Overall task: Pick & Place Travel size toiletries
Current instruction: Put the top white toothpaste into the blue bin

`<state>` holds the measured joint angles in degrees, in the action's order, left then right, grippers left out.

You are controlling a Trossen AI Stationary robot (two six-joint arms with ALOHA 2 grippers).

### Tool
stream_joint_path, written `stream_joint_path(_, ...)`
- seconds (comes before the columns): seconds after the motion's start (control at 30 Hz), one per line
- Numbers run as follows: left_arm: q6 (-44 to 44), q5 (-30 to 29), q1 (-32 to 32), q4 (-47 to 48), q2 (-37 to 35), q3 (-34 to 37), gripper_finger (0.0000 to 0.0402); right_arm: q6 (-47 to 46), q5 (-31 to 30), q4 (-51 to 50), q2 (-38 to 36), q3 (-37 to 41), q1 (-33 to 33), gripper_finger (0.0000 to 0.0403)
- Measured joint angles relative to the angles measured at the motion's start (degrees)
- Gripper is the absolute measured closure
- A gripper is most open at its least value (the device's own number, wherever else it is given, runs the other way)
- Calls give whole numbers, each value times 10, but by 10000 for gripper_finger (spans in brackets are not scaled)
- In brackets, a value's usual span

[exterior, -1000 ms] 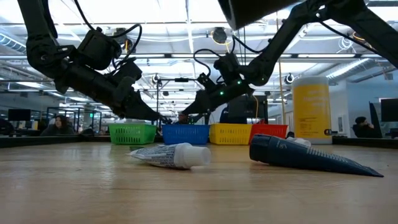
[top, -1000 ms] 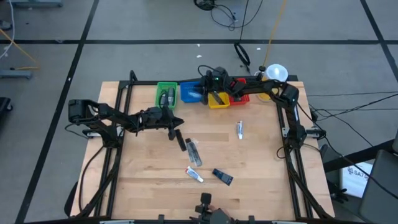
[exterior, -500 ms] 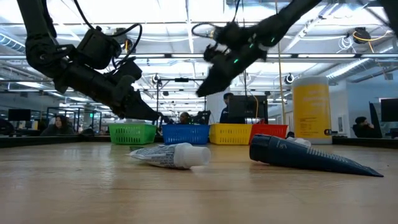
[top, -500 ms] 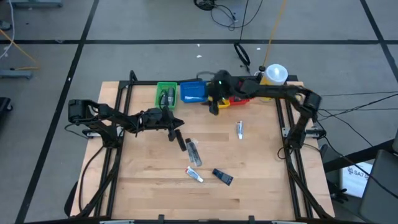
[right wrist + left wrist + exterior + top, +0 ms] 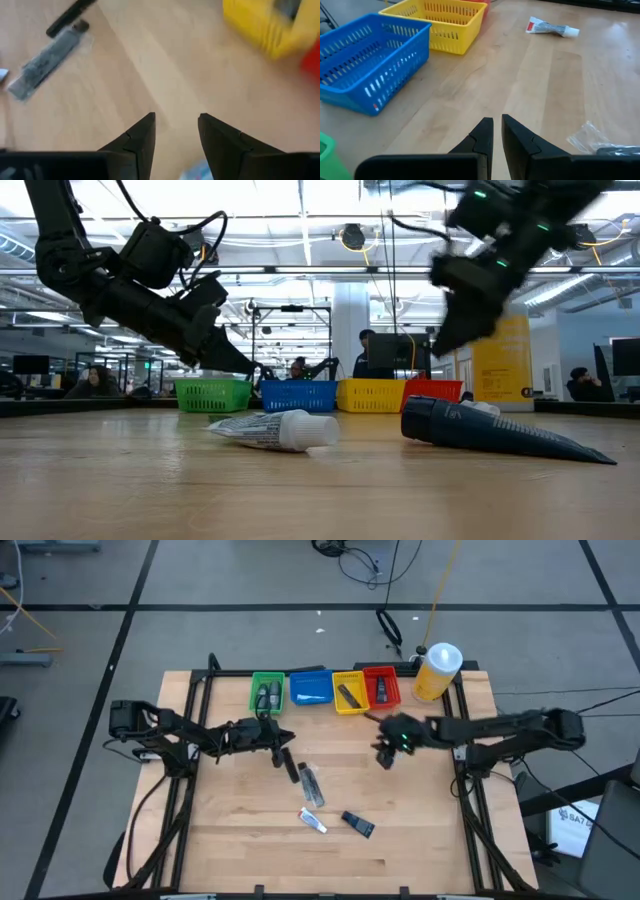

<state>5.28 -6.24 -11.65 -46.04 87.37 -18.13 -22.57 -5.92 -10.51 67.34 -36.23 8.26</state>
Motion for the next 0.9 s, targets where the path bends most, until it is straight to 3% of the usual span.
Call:
stream_joint_path(0.13, -3, -14, 1, 0, 0, 0, 364, -107, 1, 42, -51, 114, -10, 252)
stream_joint_path(0.23, -5, -24, 1, -2, 0, 0, 364, -139, -2, 69, -81, 180, -6, 219)
stream_joint_path(0.33, -7, -33, 1, -9, 0, 0, 364, -134, -3, 173, -91, 240, -4, 172)
stream_joint_path(0.5, -11, -50, 1, -16, 0, 0, 364, -41, -35, 331, -63, 301, -27, 122)
stream_joint_path(0.6, -11, -66, 1, -24, 0, 0, 364, 16, -78, 367, -32, 303, -45, 120)
stream_joint_path(0.9, -69, -73, 24, -33, 0, -45, 364, 60, -74, 499, 80, 299, -53, 160)
